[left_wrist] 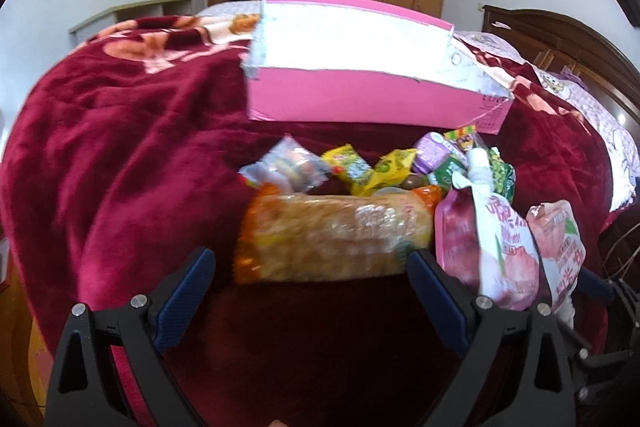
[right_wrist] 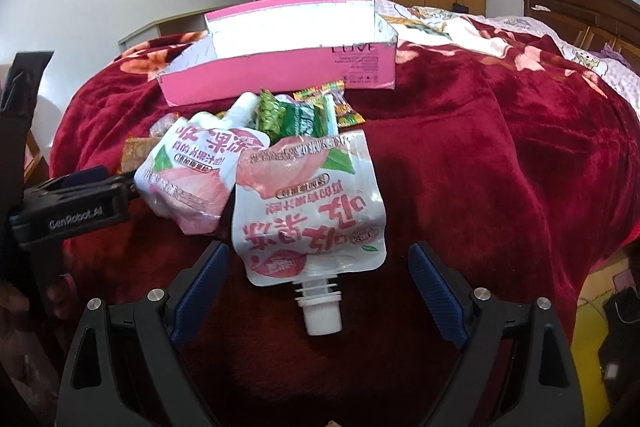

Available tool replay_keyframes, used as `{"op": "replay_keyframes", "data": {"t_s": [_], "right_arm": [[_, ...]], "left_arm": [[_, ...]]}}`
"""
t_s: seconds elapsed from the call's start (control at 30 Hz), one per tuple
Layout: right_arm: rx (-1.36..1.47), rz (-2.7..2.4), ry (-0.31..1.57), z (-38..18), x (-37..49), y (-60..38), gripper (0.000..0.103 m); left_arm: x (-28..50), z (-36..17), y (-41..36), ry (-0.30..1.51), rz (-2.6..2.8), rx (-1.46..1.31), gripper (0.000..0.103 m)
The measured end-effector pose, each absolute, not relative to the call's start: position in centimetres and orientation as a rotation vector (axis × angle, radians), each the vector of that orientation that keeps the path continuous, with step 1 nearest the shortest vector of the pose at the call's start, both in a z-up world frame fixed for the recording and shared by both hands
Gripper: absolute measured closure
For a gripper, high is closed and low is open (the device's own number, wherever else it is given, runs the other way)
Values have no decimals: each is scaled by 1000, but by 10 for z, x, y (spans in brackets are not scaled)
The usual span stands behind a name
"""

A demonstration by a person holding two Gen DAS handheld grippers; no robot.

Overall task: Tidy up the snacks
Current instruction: 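Grasp the orange-ended cracker pack with the left tool while the right tool grasps a peach jelly pouch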

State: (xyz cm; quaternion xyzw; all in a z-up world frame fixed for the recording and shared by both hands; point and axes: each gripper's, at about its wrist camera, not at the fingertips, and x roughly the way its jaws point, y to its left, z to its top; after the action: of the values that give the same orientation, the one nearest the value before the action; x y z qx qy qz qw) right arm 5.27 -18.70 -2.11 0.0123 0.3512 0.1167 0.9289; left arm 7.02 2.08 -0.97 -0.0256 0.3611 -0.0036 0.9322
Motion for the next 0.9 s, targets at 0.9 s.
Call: {"op": "replay_keyframes", "data": {"t_s": [0.9], "right_arm": [[83,233,695,-23,69,-193,11]], "left_arm": [[105,-20,20,706,56,-136,0]]}}
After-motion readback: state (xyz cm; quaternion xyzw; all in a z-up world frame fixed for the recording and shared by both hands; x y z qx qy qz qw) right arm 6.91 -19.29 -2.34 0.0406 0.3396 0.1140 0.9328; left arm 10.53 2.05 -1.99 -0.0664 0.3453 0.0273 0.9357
